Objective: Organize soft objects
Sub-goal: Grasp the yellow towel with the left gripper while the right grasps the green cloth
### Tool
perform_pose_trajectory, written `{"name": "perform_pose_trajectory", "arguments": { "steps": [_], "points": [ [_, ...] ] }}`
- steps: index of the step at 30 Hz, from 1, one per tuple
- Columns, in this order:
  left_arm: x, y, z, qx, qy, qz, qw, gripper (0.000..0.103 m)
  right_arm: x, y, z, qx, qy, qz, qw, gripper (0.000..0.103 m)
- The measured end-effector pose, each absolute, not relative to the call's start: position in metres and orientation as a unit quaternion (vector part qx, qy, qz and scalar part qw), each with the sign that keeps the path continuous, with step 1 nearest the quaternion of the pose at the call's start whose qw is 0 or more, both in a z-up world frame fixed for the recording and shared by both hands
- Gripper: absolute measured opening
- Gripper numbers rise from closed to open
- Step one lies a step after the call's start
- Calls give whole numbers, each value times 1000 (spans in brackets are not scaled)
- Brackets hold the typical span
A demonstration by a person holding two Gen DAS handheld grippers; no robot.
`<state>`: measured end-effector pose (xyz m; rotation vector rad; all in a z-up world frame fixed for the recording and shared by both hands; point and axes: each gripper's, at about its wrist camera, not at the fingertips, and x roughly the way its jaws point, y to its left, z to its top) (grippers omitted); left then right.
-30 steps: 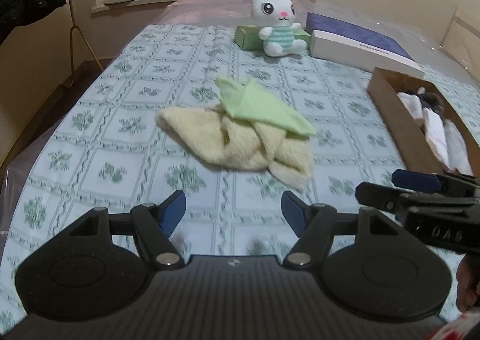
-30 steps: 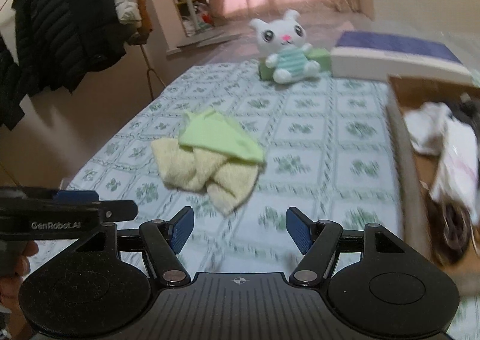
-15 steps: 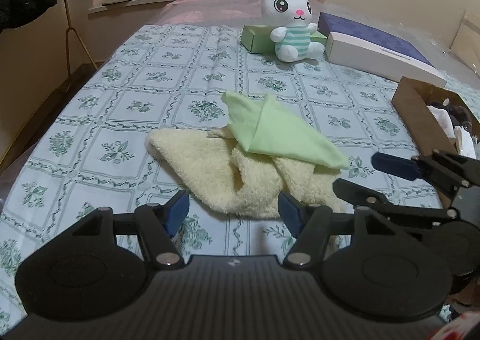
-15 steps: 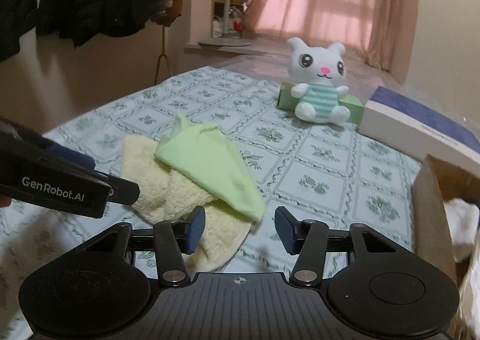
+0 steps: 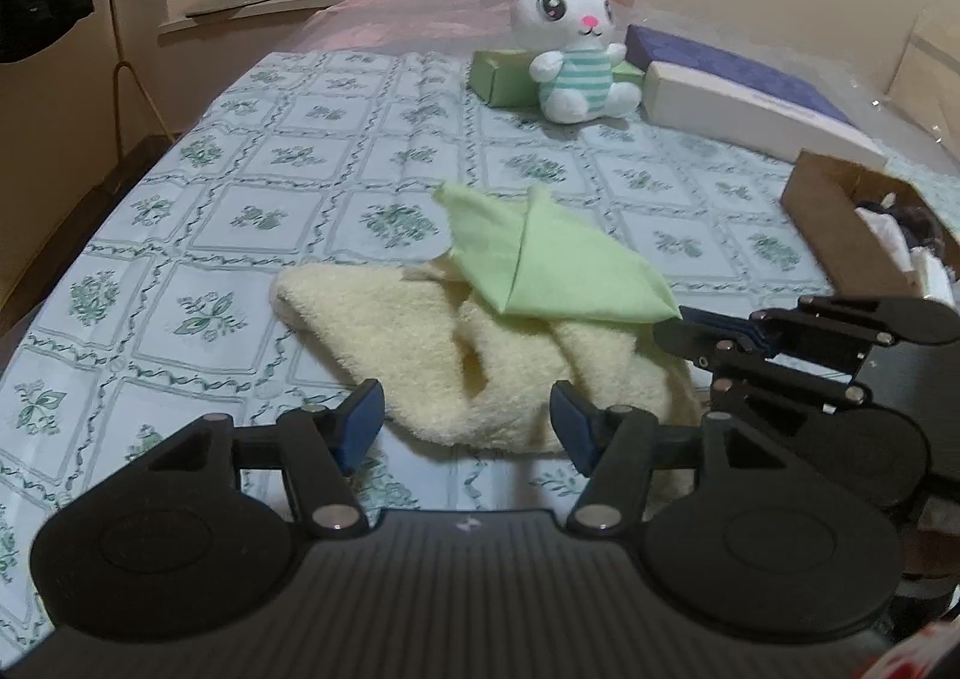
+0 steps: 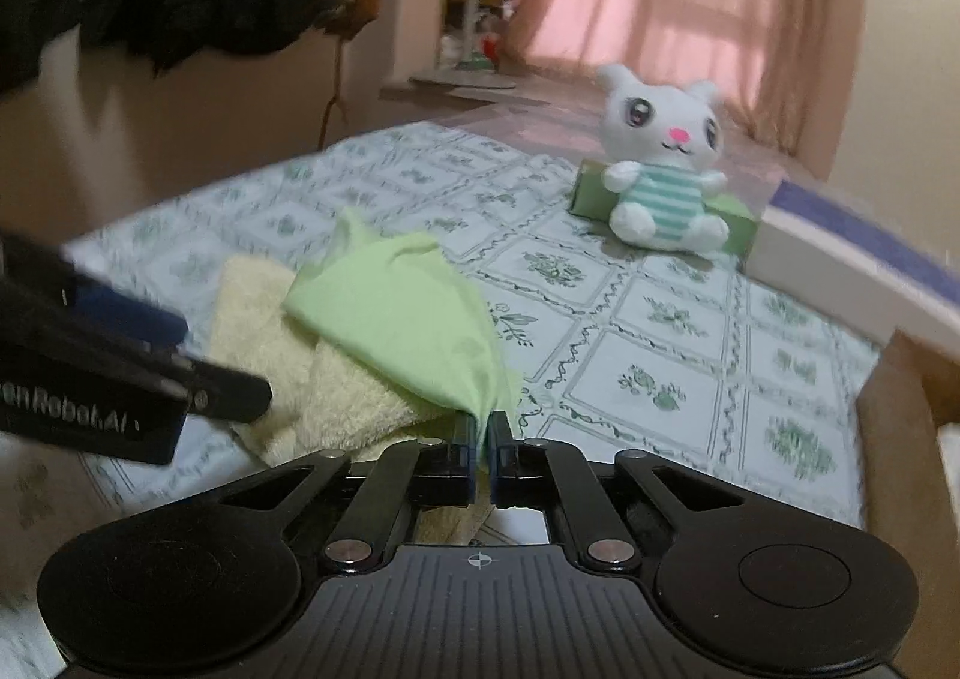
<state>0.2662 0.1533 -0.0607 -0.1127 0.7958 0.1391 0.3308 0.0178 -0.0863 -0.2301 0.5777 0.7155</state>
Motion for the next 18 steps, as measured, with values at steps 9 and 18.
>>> {"name": "perform_pose_trajectory", "arguments": {
  "steps": [9,18],
  "points": [
    [284,133,-67,-52,382,43,922,74,347,-43,-62,69,331,229,913,3],
    [292,130,-79,-74,386,37,919,28,339,-94,-44,114,351,155,916,3]
  ]
}}
